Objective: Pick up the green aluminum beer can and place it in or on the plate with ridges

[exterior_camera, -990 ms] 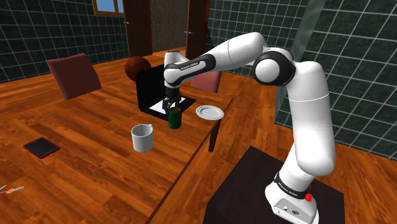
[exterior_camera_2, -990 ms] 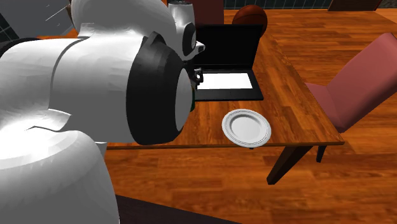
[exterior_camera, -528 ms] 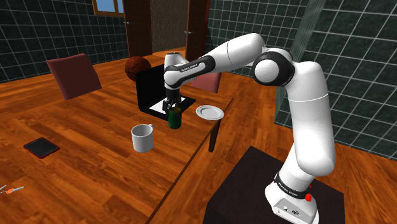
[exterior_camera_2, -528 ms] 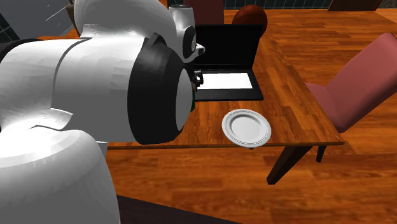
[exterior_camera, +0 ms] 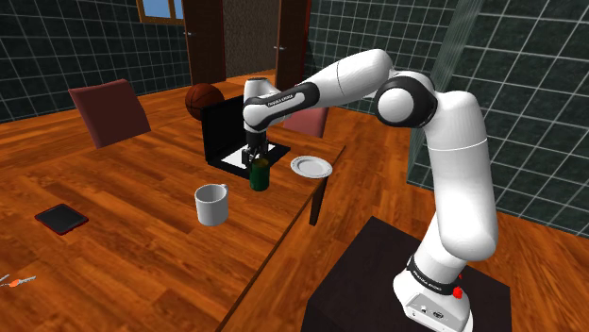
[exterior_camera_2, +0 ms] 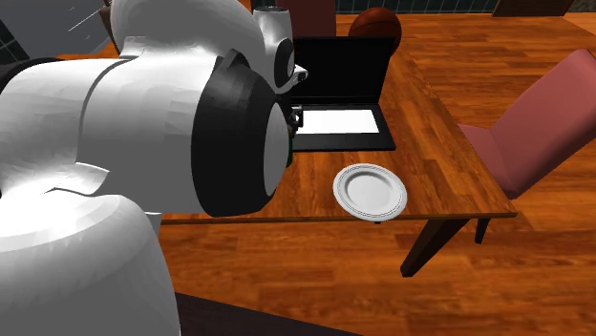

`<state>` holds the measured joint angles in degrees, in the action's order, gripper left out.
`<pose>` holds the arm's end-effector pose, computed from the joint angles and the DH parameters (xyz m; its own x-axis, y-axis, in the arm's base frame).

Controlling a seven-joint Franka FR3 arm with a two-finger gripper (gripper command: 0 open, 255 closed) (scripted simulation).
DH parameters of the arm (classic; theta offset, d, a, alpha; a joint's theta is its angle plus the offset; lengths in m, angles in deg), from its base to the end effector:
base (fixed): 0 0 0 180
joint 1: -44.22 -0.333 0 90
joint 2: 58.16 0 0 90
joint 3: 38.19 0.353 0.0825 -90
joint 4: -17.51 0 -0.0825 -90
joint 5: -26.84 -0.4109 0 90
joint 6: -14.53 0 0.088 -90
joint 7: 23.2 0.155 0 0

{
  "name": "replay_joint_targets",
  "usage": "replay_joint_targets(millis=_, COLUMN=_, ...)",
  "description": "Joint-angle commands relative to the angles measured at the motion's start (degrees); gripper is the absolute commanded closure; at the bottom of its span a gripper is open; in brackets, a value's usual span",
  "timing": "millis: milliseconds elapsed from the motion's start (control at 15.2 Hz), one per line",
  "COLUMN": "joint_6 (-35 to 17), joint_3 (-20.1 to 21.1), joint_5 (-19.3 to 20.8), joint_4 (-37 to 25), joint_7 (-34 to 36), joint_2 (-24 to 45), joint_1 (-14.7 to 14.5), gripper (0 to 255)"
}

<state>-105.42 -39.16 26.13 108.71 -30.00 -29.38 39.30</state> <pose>0.7254 0.0526 0.3138 0.9832 0.1825 -0.0001 0.1825 -0.9832 -0.0026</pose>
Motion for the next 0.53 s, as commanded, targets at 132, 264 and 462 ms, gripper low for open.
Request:
replay_joint_targets(millis=132, joint_6=0.0, joint_3=0.0, joint_5=0.0, joint_4=0.1, joint_7=0.0, joint_2=0.0, joint_1=0.0, gripper=255)
replay_joint_targets(millis=264, joint_6=1.3, joint_3=0.0, joint_5=0.0, joint_4=-0.5, joint_7=0.0, joint_2=-0.6, joint_1=0.0, gripper=255)
replay_joint_targets(millis=462, joint_6=3.2, joint_3=0.0, joint_5=0.0, joint_4=-1.6, joint_7=0.0, joint_2=-1.4, joint_1=0.0, gripper=255)
